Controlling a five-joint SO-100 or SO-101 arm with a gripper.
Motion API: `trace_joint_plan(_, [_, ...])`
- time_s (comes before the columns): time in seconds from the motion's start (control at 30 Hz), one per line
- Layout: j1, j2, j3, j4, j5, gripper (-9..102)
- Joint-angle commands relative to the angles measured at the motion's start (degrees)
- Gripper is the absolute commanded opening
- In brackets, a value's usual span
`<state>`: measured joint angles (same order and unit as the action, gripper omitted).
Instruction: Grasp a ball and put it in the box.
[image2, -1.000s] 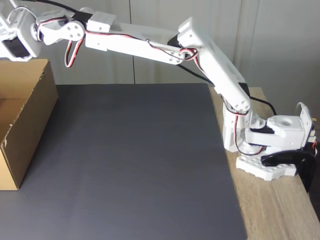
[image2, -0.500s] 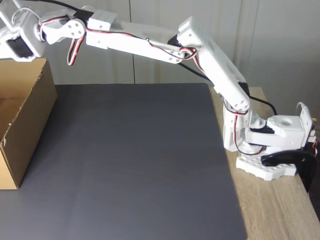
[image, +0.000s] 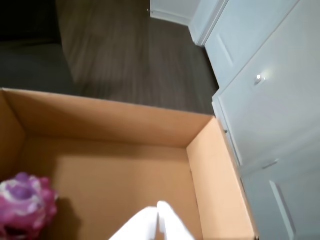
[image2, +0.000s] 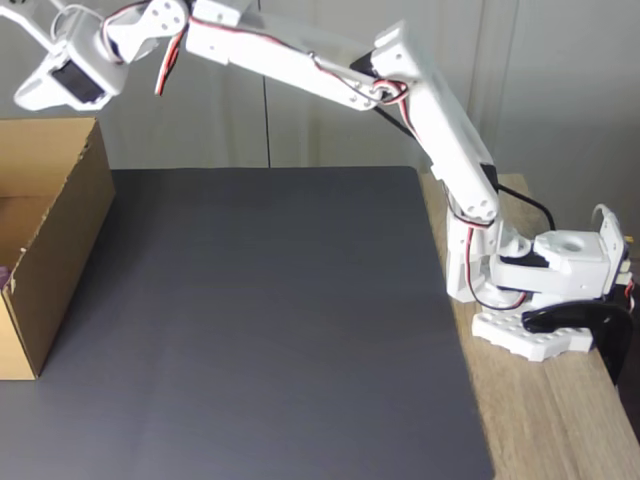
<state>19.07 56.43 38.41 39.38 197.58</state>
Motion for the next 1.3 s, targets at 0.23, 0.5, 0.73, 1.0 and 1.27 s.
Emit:
trace_joint_plan(0.23, [0.8, 13.0, -2.0, 20.7, 3.1, 0])
trace_joint_plan(0.5, [0.4, 21.0, -1.7, 31.1, 3.2, 0])
trace_joint_plan(0.73, [-2.8, 22.0, -1.7, 29.4, 0.9, 0])
trace_joint_plan(1.0, [-1.1, 31.6, 8.3, 26.7, -1.5, 0])
trace_joint_plan(1.27, [-0.8, 53.1, 38.7, 18.3, -3.3, 0])
